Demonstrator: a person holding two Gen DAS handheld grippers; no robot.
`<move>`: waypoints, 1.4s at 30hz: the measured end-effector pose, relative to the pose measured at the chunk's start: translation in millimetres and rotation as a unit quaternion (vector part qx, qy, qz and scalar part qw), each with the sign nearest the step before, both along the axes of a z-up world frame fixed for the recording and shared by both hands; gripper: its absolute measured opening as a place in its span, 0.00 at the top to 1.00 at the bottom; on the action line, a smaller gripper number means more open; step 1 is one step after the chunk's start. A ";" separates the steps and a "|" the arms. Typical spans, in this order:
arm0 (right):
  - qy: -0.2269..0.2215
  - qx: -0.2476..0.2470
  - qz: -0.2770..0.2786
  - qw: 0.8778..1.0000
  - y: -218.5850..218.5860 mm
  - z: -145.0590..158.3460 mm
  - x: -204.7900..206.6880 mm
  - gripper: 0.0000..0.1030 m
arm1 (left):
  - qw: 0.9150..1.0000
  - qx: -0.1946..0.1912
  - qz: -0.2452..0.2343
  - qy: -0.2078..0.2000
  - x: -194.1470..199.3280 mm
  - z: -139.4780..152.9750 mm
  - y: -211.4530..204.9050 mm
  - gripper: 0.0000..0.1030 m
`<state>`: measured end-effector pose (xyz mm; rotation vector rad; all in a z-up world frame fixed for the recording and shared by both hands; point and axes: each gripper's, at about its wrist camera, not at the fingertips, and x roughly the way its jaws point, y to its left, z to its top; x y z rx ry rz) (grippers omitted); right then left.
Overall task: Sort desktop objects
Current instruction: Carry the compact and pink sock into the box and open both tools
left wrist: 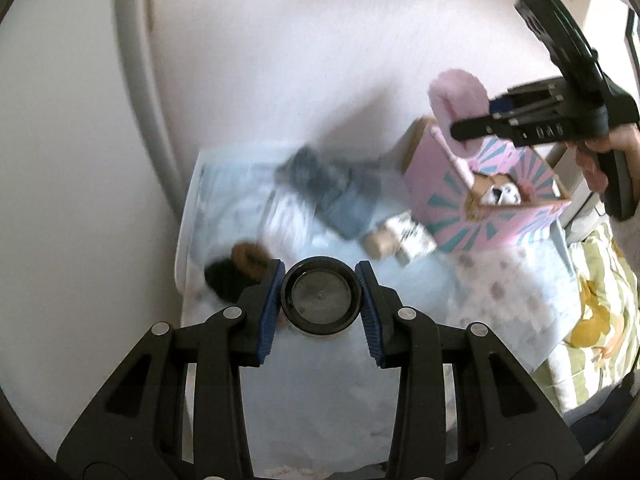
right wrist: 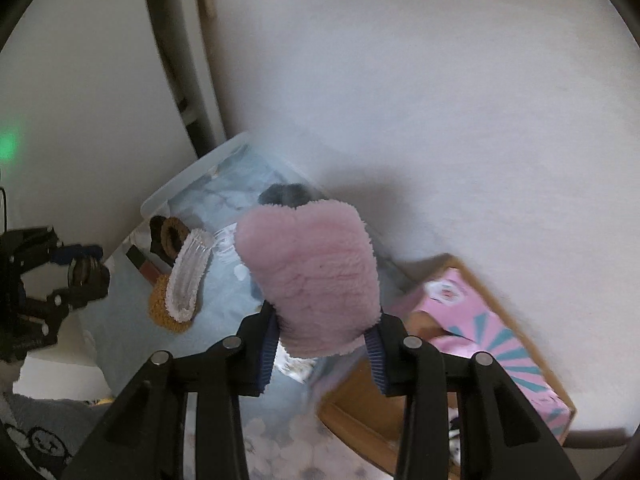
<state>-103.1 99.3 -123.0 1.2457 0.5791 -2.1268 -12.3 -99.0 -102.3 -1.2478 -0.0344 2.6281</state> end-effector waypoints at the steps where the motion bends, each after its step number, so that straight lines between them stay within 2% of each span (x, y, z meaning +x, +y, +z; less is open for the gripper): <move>1: 0.002 -0.004 -0.006 1.000 8.3 7.2 0.4 0.65 | 1.000 -0.004 -0.005 0.004 -3.7 6.9 3.8 0.68; 5: 0.012 -0.015 -0.033 0.999 41.1 29.6 0.8 0.65 | 0.999 -0.018 -0.034 0.019 -22.3 37.7 27.3 0.68; 8: 0.019 -0.028 -0.059 0.998 67.6 41.6 0.1 0.65 | 0.998 -0.013 -0.062 0.025 -39.3 57.4 48.9 0.68; 13: 0.022 -0.056 -0.110 0.992 116.0 56.3 -3.3 0.65 | 0.994 -0.014 -0.103 0.026 -64.1 75.7 90.9 0.68; 18: 0.023 -0.060 -0.152 0.986 162.0 61.1 -3.7 0.65 | 0.989 -0.013 -0.147 0.025 -86.8 83.1 142.9 0.68; 22: 0.016 -0.054 -0.175 0.983 190.8 56.6 -4.2 0.65 | 0.985 -0.010 -0.174 0.012 -104.8 79.3 183.9 0.68; 29: -0.015 -0.049 -0.208 0.977 232.2 27.6 -10.5 0.65 | 0.978 -0.006 -0.208 -0.028 -136.1 49.6 253.1 0.68; 36: -0.053 -0.054 -0.233 0.970 269.9 -7.2 -13.7 0.65 | 0.976 -0.005 -0.213 -0.052 -155.9 18.0 293.7 0.68; 42: -0.073 -0.054 -0.240 0.966 287.1 -27.0 -21.0 0.65 | 0.975 -0.033 -0.215 -0.054 -162.3 -1.4 313.3 0.68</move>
